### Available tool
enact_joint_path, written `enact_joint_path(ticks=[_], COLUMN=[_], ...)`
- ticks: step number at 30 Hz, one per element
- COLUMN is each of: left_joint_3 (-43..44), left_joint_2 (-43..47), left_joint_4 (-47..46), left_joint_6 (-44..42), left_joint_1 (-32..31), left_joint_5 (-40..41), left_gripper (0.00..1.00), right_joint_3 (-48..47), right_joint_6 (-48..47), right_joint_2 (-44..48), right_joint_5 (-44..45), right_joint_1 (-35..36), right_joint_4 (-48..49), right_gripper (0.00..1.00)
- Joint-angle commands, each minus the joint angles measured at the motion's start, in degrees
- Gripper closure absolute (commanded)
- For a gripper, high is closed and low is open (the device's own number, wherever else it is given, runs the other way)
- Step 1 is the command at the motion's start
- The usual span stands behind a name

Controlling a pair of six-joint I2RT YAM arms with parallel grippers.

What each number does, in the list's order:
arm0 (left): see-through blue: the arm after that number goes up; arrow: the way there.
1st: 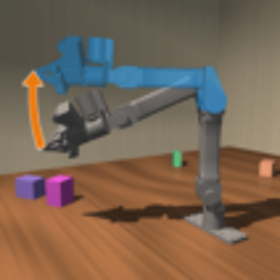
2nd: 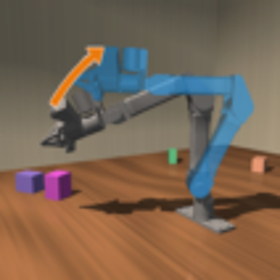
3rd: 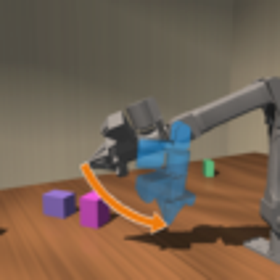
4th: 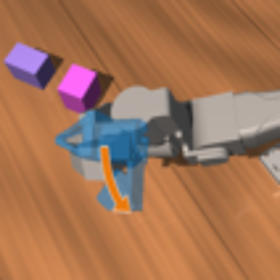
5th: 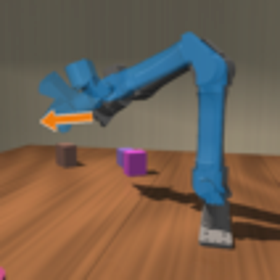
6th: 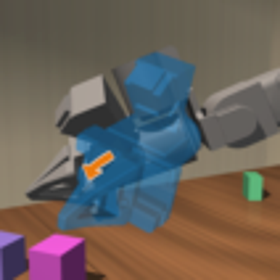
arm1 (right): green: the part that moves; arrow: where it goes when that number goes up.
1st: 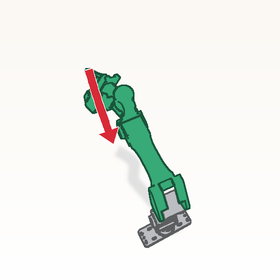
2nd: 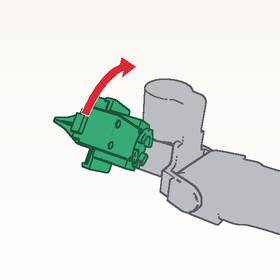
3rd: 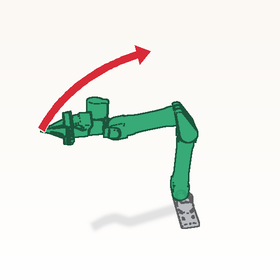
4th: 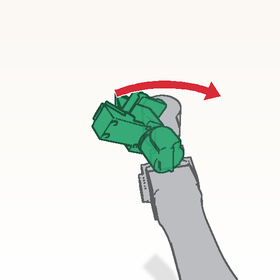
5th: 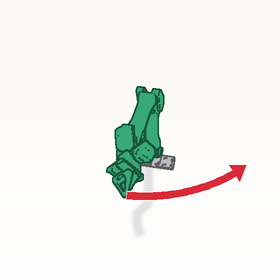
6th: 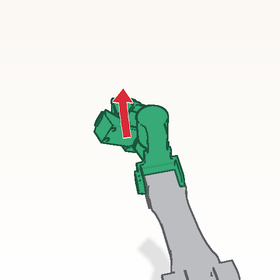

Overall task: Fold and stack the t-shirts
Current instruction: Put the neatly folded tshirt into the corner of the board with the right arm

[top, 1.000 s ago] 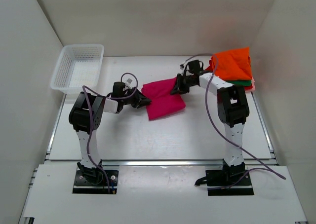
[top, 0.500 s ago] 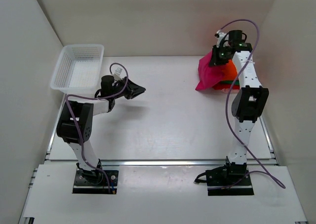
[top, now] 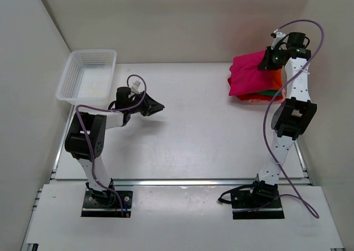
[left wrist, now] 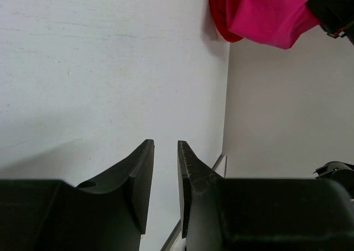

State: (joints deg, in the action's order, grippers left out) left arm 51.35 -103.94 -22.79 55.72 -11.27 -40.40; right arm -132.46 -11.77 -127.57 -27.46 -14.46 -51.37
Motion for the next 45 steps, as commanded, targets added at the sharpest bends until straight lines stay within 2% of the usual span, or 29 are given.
enact_joint_path(ticks=[1,6,12,17,25,29,31,32,33,35,36,38,42,45], left_joint_3=[0.0,-0.7,-0.2,-0.2,0.7,0.3,-0.2,-0.4,-0.3,-0.6,-0.2,1.4,4.1,4.0], left_joint_2=[0.1,-1.3,-2.9,-3.8,-3.4,-2.8,-2.4,-2.4,-1.9,-0.8,-0.2,0.9,2.1,3.4], left_joint_4=[1.1,0.6,-0.3,-0.3,0.7,1.4,1.9,2.6,3.2,5.0,6.2,12.7,20.6,25.1], left_joint_6=[-2.2,-2.2,-1.5,-1.5,-1.7,-2.5,-3.0,-2.6,-2.6,-3.8,-4.6,-8.3,-15.5,-17.8], left_joint_1=[-0.5,-1.2,-1.7,-1.4,-1.4,-1.0,-0.3,-0.5,-0.4,0.1,0.1,0.5,1.9,3.5], left_joint_5=[-1.0,-1.6,-1.2,-1.5,-1.3,-0.8,-0.6,-0.6,0.2,1.1,2.0,3.0,2.6,1.1], left_gripper=[0.65,0.65,0.66,0.65,0.65,0.63,0.59,0.55,0.02,0.02,0.02,0.01,0.01,0.02], right_joint_3=[-4.4,-4.0,-4.1,1.1,-4.7,-3.4,-3.7,-3.9,-3.7,-2.4,-2.1,-0.4,1.7,9.4], right_joint_6=[0.5,1.6,0.4,1.1,0.2,-2.6,-3.9,-4.7,-5.0,-7.5,-8.3,-9.8,-7.4,-2.0], right_joint_2=[2.8,2.0,1.6,3.6,-6.6,-9.5,-10.2,-10.6,-10.4,-8.9,-7.1,-4.5,5.2,16.7], right_joint_5=[-1.9,0.6,9.1,11.2,17.8,26.3,31.1,34.5,37.7,42.1,43.7,46.2,51.9,49.8], right_joint_1=[-1.1,-2.0,-3.1,-3.9,-2.6,-0.7,0.7,1.0,1.6,3.1,3.9,5.1,7.6,9.4], right_joint_4=[8.0,12.2,14.3,19.3,17.1,19.5,21.3,21.4,22.3,24.4,26.0,27.7,26.7,25.8], right_gripper=[0.99,1.00,1.00,1.00,1.00,1.00,1.00,0.97,0.93,0.63,0.53,0.01,0.01,0.00])
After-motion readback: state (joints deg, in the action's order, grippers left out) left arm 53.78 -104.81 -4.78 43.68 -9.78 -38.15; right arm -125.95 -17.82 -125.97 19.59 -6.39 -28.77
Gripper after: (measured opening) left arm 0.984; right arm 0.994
